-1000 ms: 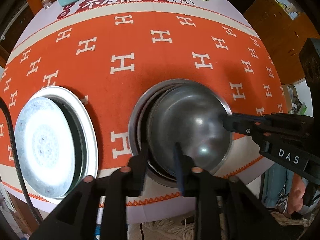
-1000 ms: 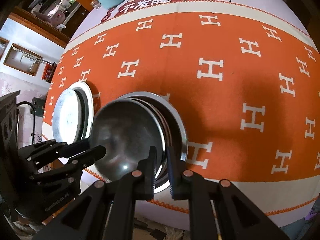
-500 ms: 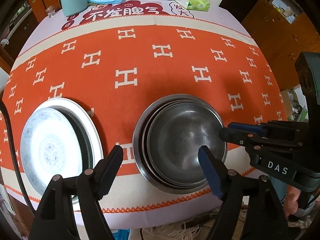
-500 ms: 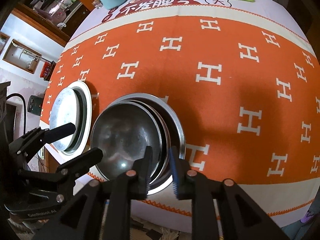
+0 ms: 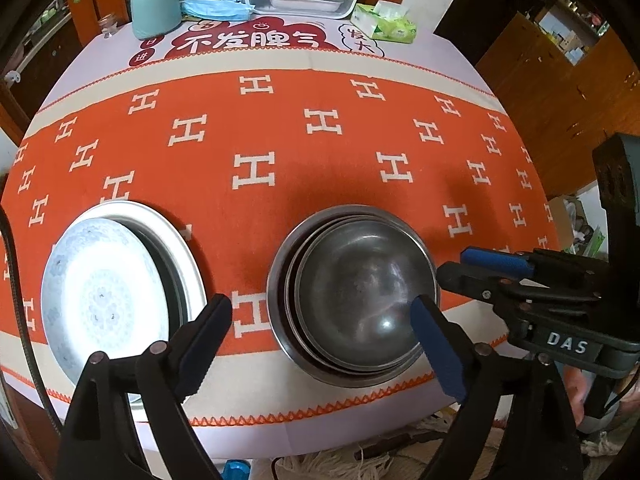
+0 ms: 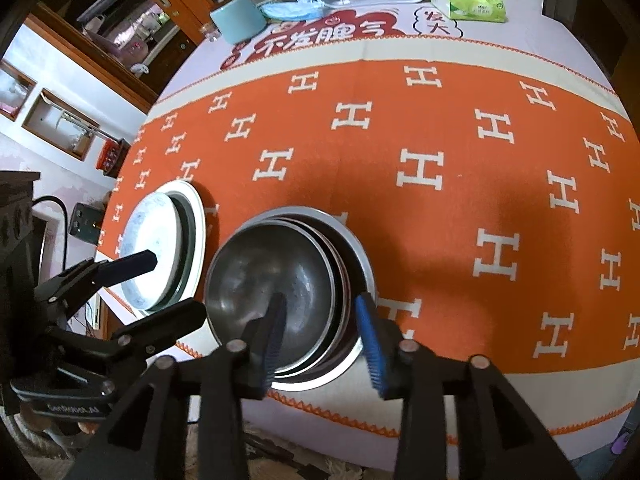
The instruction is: Organize plates and bowls
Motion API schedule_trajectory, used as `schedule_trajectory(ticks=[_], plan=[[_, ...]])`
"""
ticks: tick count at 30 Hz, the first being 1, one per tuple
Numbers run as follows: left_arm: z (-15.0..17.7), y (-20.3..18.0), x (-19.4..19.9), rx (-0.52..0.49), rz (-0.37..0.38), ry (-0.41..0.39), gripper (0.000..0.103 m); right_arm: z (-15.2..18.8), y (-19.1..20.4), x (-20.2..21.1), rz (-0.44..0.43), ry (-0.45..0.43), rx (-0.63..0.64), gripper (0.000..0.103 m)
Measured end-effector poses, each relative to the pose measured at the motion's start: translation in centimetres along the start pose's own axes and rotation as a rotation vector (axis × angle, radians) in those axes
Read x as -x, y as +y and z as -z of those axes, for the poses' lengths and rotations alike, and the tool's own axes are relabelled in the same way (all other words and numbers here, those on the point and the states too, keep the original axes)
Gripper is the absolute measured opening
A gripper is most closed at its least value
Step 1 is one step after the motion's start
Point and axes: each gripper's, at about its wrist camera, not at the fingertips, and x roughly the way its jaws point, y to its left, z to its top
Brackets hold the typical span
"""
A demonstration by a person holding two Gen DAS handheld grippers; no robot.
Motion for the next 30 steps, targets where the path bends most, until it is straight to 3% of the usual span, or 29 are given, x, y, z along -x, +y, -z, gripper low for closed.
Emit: schedule_trajectory(ticks=[6,11,22,30], plan=[[0.5,1.3,-0.8,0.043,0.004,0.011,0.09,0.2,-0.2,-0.2,0.012,-0.01,-0.002,0.046],[1.0,2.5,-2.1,0.082,0.019,0.033,0.09,0.7,-0.9,-1.7,0.034,0.031,-0.016,0.047],[1.4,4.1,-4.9,0.16,0.132,0.087,0.09,1.2,-2.1,-3.8,0.017,0.093,-0.082,0.047],[1.4,4.2,-6.1,0.167,0.182,0.125,0.082,1.1,-2.6,-4.6,-0.001,0.111,-0.112,0.047]])
